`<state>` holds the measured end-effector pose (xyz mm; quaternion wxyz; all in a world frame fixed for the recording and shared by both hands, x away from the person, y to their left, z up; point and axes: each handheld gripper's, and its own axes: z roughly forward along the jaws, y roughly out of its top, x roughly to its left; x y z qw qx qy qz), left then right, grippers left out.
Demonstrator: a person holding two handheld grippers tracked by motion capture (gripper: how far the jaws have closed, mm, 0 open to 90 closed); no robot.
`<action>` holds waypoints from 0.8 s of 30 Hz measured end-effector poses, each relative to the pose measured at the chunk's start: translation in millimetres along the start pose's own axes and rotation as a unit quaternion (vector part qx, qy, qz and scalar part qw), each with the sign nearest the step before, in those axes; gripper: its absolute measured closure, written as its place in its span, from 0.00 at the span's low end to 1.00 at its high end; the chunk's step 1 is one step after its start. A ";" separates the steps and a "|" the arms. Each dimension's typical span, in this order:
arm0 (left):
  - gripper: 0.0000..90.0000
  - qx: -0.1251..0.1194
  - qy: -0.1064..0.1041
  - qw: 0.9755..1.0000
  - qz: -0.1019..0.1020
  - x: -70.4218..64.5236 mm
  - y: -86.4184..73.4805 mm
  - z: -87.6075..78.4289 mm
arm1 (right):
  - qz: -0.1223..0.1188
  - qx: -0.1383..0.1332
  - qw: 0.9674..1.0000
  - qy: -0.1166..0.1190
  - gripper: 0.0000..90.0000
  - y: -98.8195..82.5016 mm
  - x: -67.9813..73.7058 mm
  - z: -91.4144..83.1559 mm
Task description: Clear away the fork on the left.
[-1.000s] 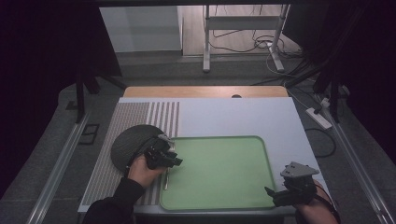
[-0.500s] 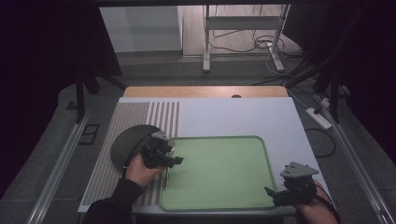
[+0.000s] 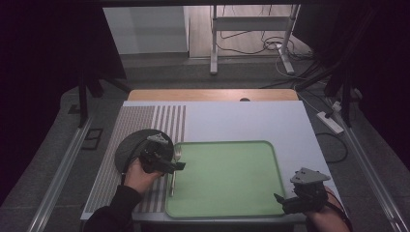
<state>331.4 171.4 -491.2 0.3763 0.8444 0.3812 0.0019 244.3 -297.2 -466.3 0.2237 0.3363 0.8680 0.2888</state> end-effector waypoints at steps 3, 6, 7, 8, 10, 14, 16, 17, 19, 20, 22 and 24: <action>0.06 -0.010 -0.003 1.000 0.012 0.0 -1.5 -2.6 | 0.001 0.000 1.000 0.000 0.00 0.0 -0.1 0.0; 0.03 -0.018 0.002 1.000 0.025 -0.4 -3.2 -4.8 | 0.001 0.000 1.000 0.000 0.00 0.0 -0.2 0.0; 0.03 -0.018 0.001 1.000 0.025 -0.2 -3.9 -5.4 | 0.001 0.000 1.000 0.000 0.00 0.0 -0.2 0.0; 0.02 -0.018 -0.002 1.000 0.025 0.6 -4.7 -6.1 | 0.001 -0.001 1.000 0.000 0.00 -0.1 -0.1 0.1; 0.01 -0.016 -0.004 1.000 0.019 1.8 -6.3 -7.6 | 0.001 -0.001 1.000 0.000 0.00 0.0 -0.2 0.1; 0.00 -0.017 0.001 1.000 0.018 3.1 -10.3 -11.6 | 0.002 0.000 1.000 0.000 0.00 0.0 -0.2 0.1; 0.00 -0.016 0.004 1.000 0.020 3.3 -12.0 -13.4 | 0.002 0.000 1.000 0.000 0.00 0.0 -0.2 0.1; 0.00 -0.014 0.006 1.000 0.022 3.3 -12.7 -14.3 | 0.002 0.000 1.000 0.000 0.00 0.0 -0.3 0.1; 0.00 -0.012 0.010 1.000 0.024 2.9 -14.0 -15.4 | 0.002 0.000 1.000 0.000 0.00 0.0 -0.3 0.1; 0.00 -0.010 0.013 1.000 0.027 2.6 -14.6 -16.0 | 0.002 -0.001 1.000 0.000 0.00 0.0 -0.4 0.1; 0.00 -0.009 0.017 0.999 0.033 1.5 -15.8 -17.4 | 0.002 -0.001 1.000 -0.001 0.00 0.0 -0.4 0.1; 0.00 -0.008 0.021 0.999 0.035 0.5 -17.1 -19.2 | 0.002 -0.001 1.000 -0.001 0.00 0.0 -0.4 0.0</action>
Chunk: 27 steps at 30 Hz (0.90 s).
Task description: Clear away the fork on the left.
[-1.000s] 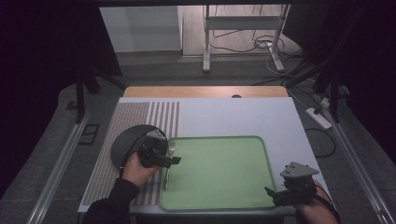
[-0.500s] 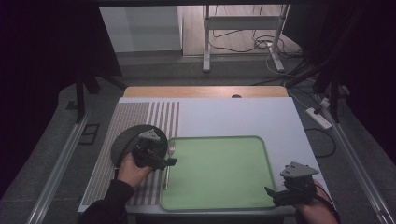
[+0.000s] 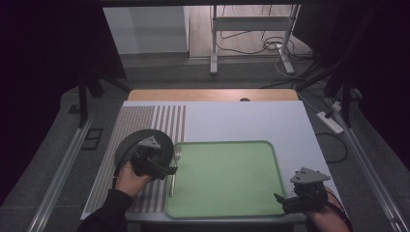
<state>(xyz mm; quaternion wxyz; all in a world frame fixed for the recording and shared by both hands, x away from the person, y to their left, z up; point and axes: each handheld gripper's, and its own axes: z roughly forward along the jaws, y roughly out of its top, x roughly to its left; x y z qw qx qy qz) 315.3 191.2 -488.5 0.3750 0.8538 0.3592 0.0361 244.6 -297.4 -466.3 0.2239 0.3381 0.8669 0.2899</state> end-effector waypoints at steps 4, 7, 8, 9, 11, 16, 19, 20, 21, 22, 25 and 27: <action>0.00 0.002 0.007 1.000 -0.002 -0.1 -4.7 -4.4 | 0.000 0.001 1.000 -0.001 0.00 0.0 -0.2 -0.4; 0.00 0.002 0.011 1.000 -0.005 0.6 -8.7 -8.3 | 0.000 0.002 1.000 0.000 0.00 0.1 -0.3 -0.4; 0.00 0.001 0.012 1.000 -0.007 0.8 -10.1 -9.5 | 0.000 0.002 1.000 0.000 0.00 0.1 -0.3 -0.4; 0.00 0.000 0.013 1.000 -0.009 1.0 -11.4 -10.5 | 0.000 0.002 1.000 0.000 0.00 0.1 -0.2 -0.4; 0.00 -0.001 0.013 1.000 -0.013 1.4 -13.8 -12.5 | 0.000 0.001 1.000 0.000 0.00 0.1 -0.2 -0.2; 0.00 -0.004 0.013 1.000 -0.020 1.9 -19.3 -17.3 | 0.001 0.001 1.000 0.001 0.00 0.1 -0.4 -0.2; 0.00 -0.006 0.013 1.000 -0.026 2.1 -22.8 -19.8 | 0.002 0.000 1.000 0.005 0.00 0.0 -0.7 -0.1; 0.00 -0.006 0.013 1.000 -0.027 2.4 -24.0 -20.6 | 0.002 0.000 1.000 0.007 0.00 0.0 -0.8 0.0; 0.00 -0.006 0.013 0.999 -0.029 2.6 -25.3 -21.4 | 0.002 0.001 1.000 0.007 0.00 0.0 -0.8 0.0; 0.00 -0.006 0.013 0.999 -0.030 2.8 -26.5 -22.2 | 0.002 0.000 1.000 0.008 0.00 0.1 -0.8 0.0; 0.00 -0.005 0.013 0.999 -0.034 3.2 -30.2 -24.4 | 0.002 -0.001 1.000 0.009 0.00 0.0 -0.8 -0.3; 0.00 -0.004 0.014 0.999 -0.036 3.5 -32.9 -26.0 | 0.003 0.000 1.000 0.008 0.00 -0.1 -0.9 -0.6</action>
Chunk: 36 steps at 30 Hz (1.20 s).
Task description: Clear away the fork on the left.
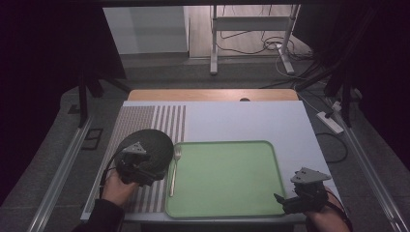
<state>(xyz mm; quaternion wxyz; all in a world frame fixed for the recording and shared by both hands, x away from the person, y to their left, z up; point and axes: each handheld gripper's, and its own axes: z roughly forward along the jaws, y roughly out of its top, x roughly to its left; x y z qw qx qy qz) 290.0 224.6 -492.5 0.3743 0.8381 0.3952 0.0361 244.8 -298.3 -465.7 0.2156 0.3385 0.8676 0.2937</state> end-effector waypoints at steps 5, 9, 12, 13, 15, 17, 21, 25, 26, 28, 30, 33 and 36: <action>0.00 0.000 0.006 1.000 -0.006 1.3 -7.0 -5.3 | 0.002 -0.001 1.000 -0.001 0.00 0.0 -0.5 -0.3; 0.00 -0.001 0.010 1.000 -0.012 2.4 -12.8 -9.8 | 0.003 -0.001 1.000 -0.003 0.00 0.0 -0.2 -0.6; 0.00 -0.002 0.012 1.000 -0.019 3.1 -16.9 -12.6 | 0.006 -0.002 1.000 -0.004 0.00 -0.4 -0.6 -1.2; 0.00 -0.002 0.013 1.000 -0.021 3.4 -18.1 -13.5 | 0.007 -0.004 1.000 -0.003 0.00 -0.6 -0.6 -1.1; 0.00 -0.002 0.015 1.000 -0.024 4.1 -20.5 -15.2 | 0.008 -0.004 1.000 -0.005 0.00 -0.7 -0.6 -1.2; 0.00 -0.003 0.017 0.999 -0.027 4.7 -22.7 -16.8 | 0.009 -0.004 1.000 -0.006 0.00 -0.7 -0.6 -1.3; 0.00 -0.003 0.021 0.999 -0.033 5.4 -27.3 -20.3 | 0.009 -0.004 1.000 -0.007 0.00 -0.7 -0.9 -1.1; 0.00 -0.004 0.026 0.999 -0.040 6.3 -32.3 -24.1 | 0.012 -0.004 1.000 -0.008 0.00 -0.8 -1.0 -1.4; 0.00 -0.004 0.027 0.999 -0.042 6.6 -33.6 -25.0 | 0.012 -0.004 1.000 -0.008 0.00 -0.8 -1.1 -1.5; 0.00 -0.004 0.029 0.999 -0.045 7.0 -36.1 -26.7 | 0.013 -0.004 1.000 -0.009 0.00 -0.8 -1.2 -1.7; 0.00 -0.004 0.031 0.998 -0.049 7.3 -38.4 -28.2 | 0.013 -0.005 1.000 -0.009 0.00 -0.8 -1.4 -1.6; 0.00 -0.007 0.036 0.998 -0.053 6.5 -40.6 -30.9 | 0.014 -0.004 1.000 -0.011 0.00 -0.7 -1.5 -1.8; 0.00 -0.009 0.041 0.998 -0.054 5.6 -42.8 -33.7 | 0.016 -0.005 1.000 -0.011 0.00 -0.7 -1.9 -1.9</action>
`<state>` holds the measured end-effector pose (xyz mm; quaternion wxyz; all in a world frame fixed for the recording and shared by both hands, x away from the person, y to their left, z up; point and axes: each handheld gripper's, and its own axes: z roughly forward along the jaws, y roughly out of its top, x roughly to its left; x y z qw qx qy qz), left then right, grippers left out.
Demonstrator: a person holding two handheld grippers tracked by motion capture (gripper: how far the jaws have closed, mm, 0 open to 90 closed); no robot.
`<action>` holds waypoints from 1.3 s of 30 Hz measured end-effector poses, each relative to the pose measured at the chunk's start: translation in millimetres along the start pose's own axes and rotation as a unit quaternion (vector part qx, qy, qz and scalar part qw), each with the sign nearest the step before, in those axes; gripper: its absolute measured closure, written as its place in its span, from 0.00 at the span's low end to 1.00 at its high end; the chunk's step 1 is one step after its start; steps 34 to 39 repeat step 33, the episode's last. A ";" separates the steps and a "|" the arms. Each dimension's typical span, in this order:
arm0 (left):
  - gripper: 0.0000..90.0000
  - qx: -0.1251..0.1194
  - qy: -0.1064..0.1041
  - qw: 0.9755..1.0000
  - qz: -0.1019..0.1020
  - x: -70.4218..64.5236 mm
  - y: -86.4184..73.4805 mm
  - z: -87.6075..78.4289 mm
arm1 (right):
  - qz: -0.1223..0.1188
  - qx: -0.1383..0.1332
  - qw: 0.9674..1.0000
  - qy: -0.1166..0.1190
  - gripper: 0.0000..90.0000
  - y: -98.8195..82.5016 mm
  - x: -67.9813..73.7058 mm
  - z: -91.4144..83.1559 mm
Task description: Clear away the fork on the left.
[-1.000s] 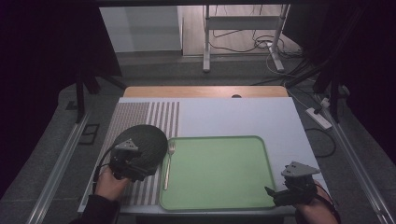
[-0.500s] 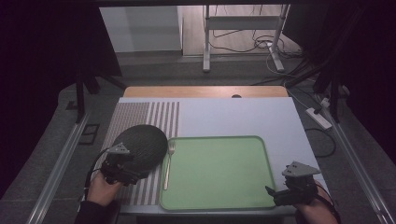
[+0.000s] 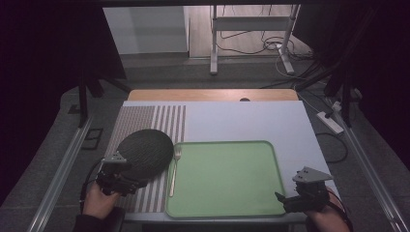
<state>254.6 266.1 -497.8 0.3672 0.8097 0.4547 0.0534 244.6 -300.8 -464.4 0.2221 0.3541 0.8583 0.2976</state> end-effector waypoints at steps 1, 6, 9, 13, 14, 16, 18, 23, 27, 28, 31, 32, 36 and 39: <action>0.00 0.000 0.002 1.000 0.000 0.0 -0.8 -1.1 | 0.001 -0.001 1.000 0.000 0.00 0.0 -0.1 0.1; 0.00 -0.006 0.016 1.000 -0.002 -1.6 -4.8 -6.0 | 0.002 -0.002 1.000 0.000 0.00 0.0 -0.4 0.1; 0.00 -0.008 0.022 1.000 -0.002 -2.6 -6.8 -8.4 | 0.004 -0.002 1.000 0.000 0.00 0.1 -0.5 0.3; 0.00 -0.011 0.026 1.000 -0.006 -3.5 -9.3 -11.2 | 0.005 -0.002 1.000 -0.001 0.00 0.1 -0.8 0.3; 0.00 -0.013 0.027 1.000 -0.008 -4.0 -9.9 -11.8 | 0.005 -0.003 1.000 -0.001 0.00 0.1 -0.9 0.2; 0.00 -0.012 0.029 0.999 -0.008 -4.4 -11.2 -13.3 | 0.006 -0.004 1.000 -0.001 0.00 0.0 -1.2 0.2; 0.00 -0.014 0.032 0.999 -0.011 -5.2 -12.5 -14.6 | 0.007 -0.003 1.000 -0.002 0.00 0.0 -1.3 -0.1; 0.00 -0.014 0.039 0.999 -0.016 -5.9 -16.2 -18.3 | 0.011 -0.006 1.000 -0.003 0.00 -0.2 -1.5 -0.4; 0.00 -0.015 0.044 0.999 -0.017 -6.1 -19.7 -21.6 | 0.010 -0.006 1.000 -0.004 0.00 0.1 -1.5 -0.5; 0.00 -0.016 0.044 0.999 -0.018 -6.1 -20.5 -22.1 | 0.010 -0.005 1.000 -0.005 0.00 0.2 -1.5 -0.6; 0.00 -0.017 0.043 0.999 -0.023 -5.5 -21.5 -23.2 | 0.009 -0.005 1.000 -0.006 0.00 0.3 -1.5 -0.2; 0.00 -0.018 0.044 0.999 -0.024 -5.4 -21.5 -23.3 | 0.009 -0.004 1.000 -0.006 0.00 0.3 -1.5 -0.1; 0.00 -0.017 0.043 0.999 -0.025 -5.1 -21.4 -23.2 | 0.008 -0.003 1.000 -0.004 0.00 0.2 -1.6 0.0; 0.00 -0.017 0.043 0.999 -0.025 -5.1 -21.4 -23.2 | 0.008 -0.003 1.000 -0.004 0.00 0.2 -1.6 0.0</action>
